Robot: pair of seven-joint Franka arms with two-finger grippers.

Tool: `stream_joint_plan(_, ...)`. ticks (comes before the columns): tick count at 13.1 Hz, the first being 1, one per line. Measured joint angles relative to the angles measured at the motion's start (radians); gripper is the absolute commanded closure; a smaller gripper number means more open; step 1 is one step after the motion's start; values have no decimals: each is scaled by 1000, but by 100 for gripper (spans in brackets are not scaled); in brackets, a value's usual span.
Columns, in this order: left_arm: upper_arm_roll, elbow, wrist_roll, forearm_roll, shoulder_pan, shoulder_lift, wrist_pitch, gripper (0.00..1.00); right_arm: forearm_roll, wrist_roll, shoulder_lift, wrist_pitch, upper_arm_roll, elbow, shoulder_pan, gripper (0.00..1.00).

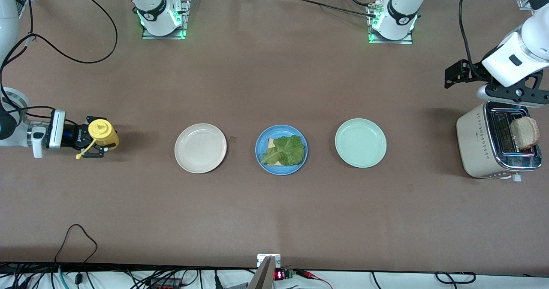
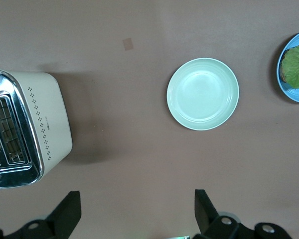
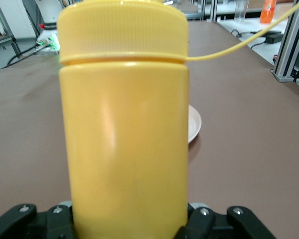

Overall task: Make sandwich in blue plate with both arms
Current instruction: 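Tilt the yellow bottle with the right gripper over the lettuce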

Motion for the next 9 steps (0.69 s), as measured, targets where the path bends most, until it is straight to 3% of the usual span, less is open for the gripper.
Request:
stream_joint_plan(3,2,0,0,0,2,0,-2,0,-50,162,-85,68,2,-1,118,100)
stream_joint_plan(9,2,0,0,0,2,0,-11,0,-237,584,-196,269,4,-7,376,100)
